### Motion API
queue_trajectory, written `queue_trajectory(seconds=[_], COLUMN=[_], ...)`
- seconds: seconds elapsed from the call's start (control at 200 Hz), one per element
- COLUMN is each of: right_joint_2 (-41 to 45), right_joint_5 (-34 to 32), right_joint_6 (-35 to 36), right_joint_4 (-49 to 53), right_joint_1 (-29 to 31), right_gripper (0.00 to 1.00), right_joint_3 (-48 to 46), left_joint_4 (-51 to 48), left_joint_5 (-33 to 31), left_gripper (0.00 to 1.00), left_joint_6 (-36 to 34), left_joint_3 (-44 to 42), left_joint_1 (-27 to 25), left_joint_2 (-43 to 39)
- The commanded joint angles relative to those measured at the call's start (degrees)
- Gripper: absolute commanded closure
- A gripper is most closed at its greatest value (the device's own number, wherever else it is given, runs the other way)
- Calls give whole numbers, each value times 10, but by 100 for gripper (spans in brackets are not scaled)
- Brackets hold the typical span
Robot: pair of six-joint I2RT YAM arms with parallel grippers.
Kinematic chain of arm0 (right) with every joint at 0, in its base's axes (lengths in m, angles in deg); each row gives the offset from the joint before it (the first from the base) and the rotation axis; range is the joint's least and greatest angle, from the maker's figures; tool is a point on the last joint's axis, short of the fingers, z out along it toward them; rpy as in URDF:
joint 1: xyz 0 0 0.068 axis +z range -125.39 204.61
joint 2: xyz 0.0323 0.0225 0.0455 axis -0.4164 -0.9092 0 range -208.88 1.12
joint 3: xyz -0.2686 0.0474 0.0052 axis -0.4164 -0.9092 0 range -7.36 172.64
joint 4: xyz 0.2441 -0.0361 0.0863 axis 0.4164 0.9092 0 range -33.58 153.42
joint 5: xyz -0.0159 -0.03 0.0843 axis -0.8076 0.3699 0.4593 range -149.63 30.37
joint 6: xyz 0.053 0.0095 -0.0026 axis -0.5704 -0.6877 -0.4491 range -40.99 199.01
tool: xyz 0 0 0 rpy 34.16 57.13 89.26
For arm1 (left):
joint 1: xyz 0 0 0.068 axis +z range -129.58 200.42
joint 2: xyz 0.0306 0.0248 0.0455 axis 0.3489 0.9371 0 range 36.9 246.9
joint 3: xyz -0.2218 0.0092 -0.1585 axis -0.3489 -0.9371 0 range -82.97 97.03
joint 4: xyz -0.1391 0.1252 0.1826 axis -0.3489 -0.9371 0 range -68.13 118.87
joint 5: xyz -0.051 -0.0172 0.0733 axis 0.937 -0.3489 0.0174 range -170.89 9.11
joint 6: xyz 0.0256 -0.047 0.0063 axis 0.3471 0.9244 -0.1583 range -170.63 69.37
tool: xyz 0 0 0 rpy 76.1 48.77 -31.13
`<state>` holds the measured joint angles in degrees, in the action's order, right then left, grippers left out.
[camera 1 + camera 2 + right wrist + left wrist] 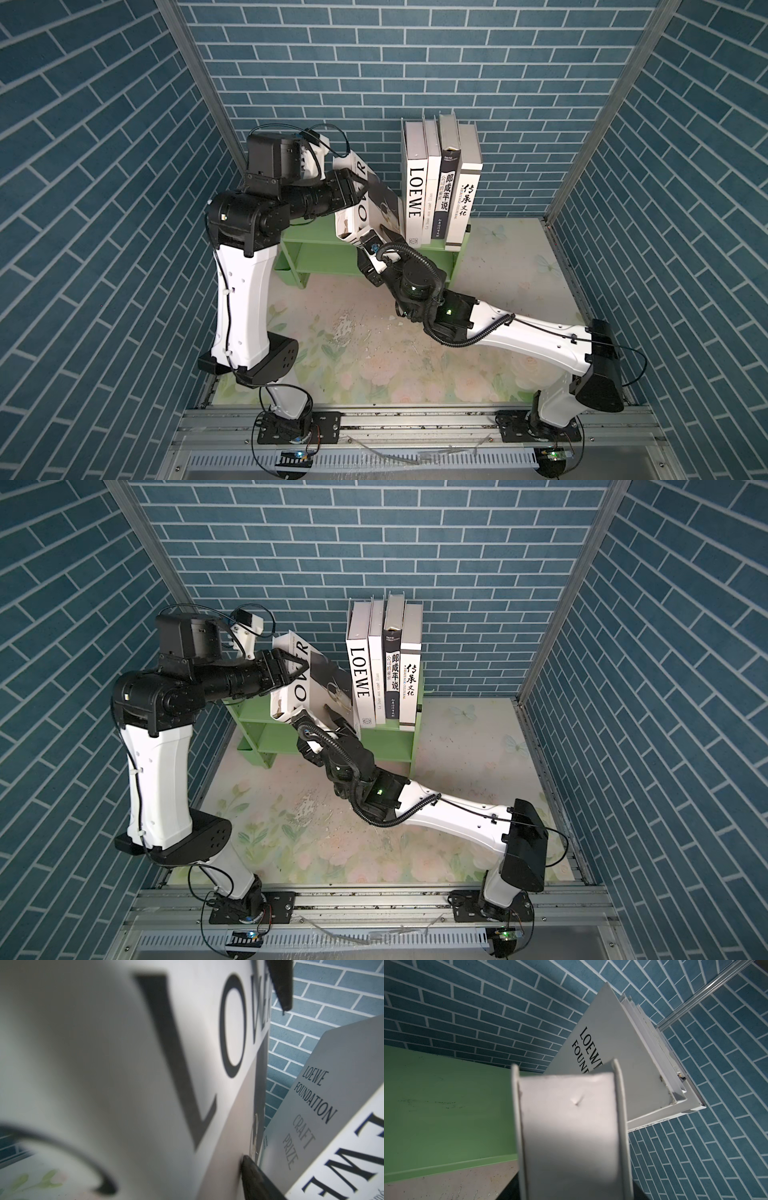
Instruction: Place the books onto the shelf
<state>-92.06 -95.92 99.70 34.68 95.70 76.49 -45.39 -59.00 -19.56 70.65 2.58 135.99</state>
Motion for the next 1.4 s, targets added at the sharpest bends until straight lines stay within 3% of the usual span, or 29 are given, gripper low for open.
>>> queue_trajectory(seconds=[0.0,0.075,0.12,0.155,0.205,0.365,0.505,0.615,0.81,0.93,1.396], right_joint_2=[-7,-10,-14,-16,-20,-41,-71,-101,-148,-164,-179], right_joint_5=[-30,-42,-46,-49,-57,-89,-117,-131,-144,-152,-174], right_joint_6=[-4,-11,-13,-16,-19,-23,-26,-25,-20,-14,-3], right_joint_4=[-34,-35,-35,-35,-36,-56,-73,-85,-106,-114,-127], right_joint_1=[1,1,1,2,1,2,1,0,0,0,1], right_gripper=[41,45,46,48,50,54,55,56,57,57,56], right_joint_3=[19,24,29,32,39,62,96,127,175,186,198], left_joint_4=[24,30,38,46,57,105,179,206,236,246,186], left_joint_5=[9,2,-5,-16,-36,-103,-109,-98,-112,-128,-289], left_gripper=[33,25,10,4,0,0,0,1,1,6,29], left_joint_6=[1,0,-1,-2,-4,1,20,32,17,19,-37], left_joint_3=[4,1,-4,-12,-28,-130,-261,-304,-322,-313,-227], left_joint_1=[2,2,2,2,2,1,1,-5,-40,-44,-148], left_joint_2=[-6,-13,-23,-32,-48,-134,-215,-236,-231,-211,-129])
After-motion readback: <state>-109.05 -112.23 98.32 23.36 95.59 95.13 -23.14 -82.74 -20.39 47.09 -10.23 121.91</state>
